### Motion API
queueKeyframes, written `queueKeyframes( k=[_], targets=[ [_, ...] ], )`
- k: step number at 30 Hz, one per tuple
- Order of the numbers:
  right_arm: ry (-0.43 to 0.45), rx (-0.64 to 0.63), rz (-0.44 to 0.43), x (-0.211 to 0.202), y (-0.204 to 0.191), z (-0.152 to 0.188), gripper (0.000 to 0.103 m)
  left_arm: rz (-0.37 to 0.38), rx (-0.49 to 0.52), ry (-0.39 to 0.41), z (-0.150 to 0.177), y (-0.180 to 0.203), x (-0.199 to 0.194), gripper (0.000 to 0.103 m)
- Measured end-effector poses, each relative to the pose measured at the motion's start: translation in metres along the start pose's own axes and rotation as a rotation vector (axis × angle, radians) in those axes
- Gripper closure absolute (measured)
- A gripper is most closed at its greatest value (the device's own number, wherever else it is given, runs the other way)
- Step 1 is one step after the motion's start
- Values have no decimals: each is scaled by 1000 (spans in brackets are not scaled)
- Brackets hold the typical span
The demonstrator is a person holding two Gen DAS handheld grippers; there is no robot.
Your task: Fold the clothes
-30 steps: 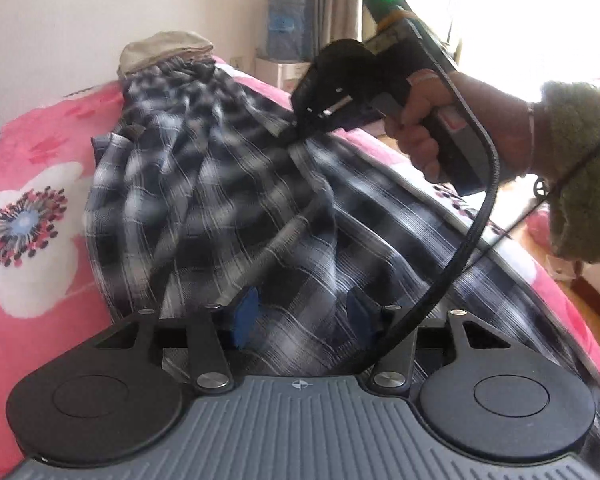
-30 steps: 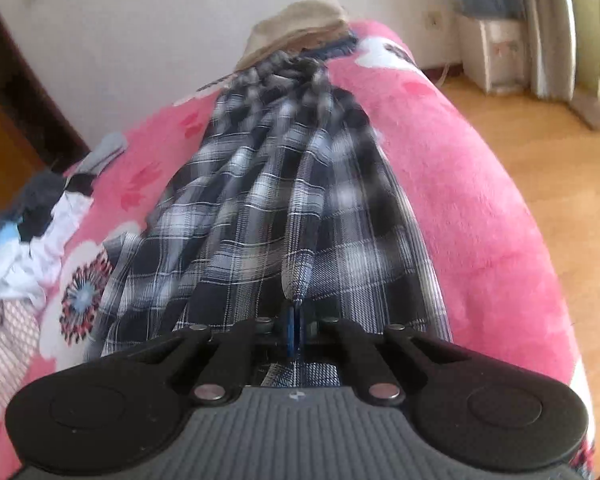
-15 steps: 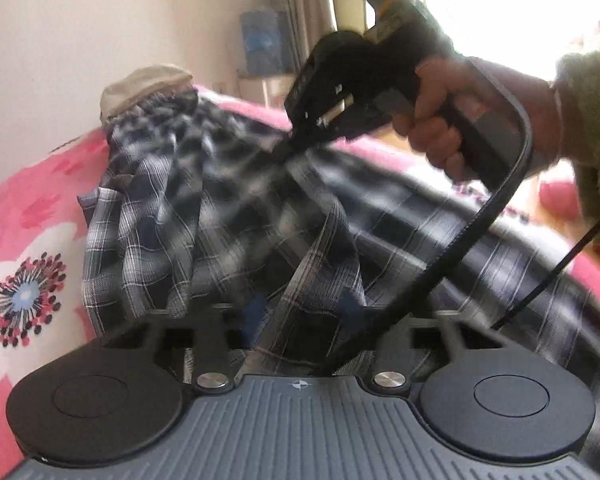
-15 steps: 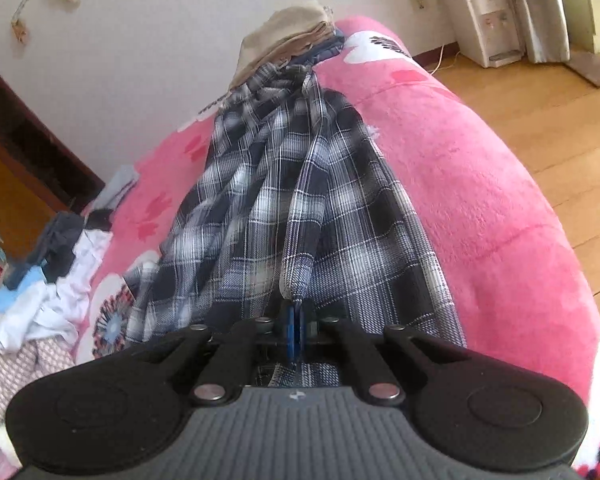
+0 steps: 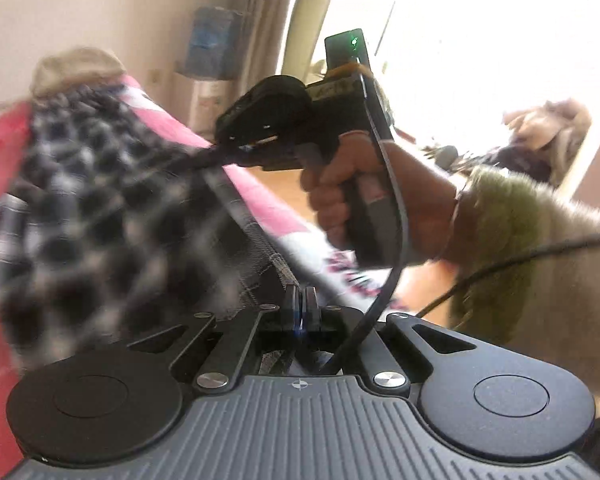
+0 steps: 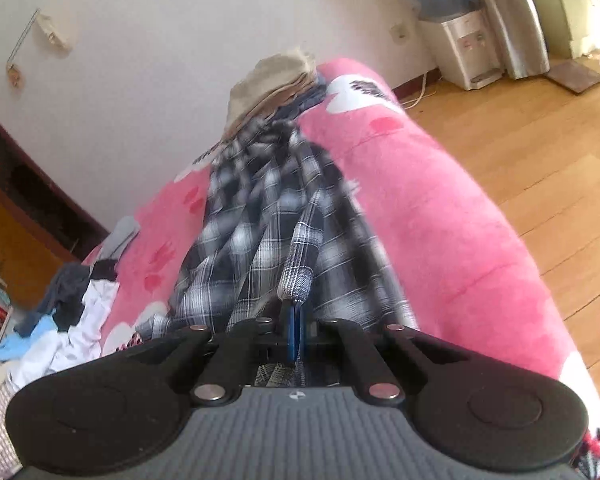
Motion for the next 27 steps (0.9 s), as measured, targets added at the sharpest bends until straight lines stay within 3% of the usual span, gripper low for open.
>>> queueKeyframes(
  k=[4, 9, 13, 17, 21, 23, 24, 27],
  targets=[
    [26, 22, 30, -9, 16, -3, 102, 73, -46, -24, 1, 8, 19, 103],
    [-20, 74, 98, 5, 52, 9, 102, 75, -44, -76, 18, 7, 43, 103],
    [-10, 94, 78, 3, 53, 8, 102, 83, -48, -60, 14, 4, 41, 103],
    [-19, 111, 88, 6, 62, 12, 102, 78, -53, -99, 22, 2, 55, 103],
    [-40, 22, 145, 19, 72, 20, 101, 59, -29, -149, 37, 0, 69, 103],
    [-40, 26, 134, 16, 72, 18, 100, 48, -14, -137, 38, 3, 66, 90],
    [-40, 28, 129, 14, 72, 17, 95, 49, -10, -130, 38, 6, 63, 68],
    [-31, 56, 111, 3, 75, 14, 80, 51, -25, -93, 35, 12, 49, 30]
  ],
)
Point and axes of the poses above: each gripper's, at about its wrist camera, not at the fingertips, and x roughly the way its jaws point, y to its right, z to its underside, the point moved 9 cm from there along x, roughly the way its jaws point, and after that the axes turned 3 degrees about x, right-handed, at the moved point
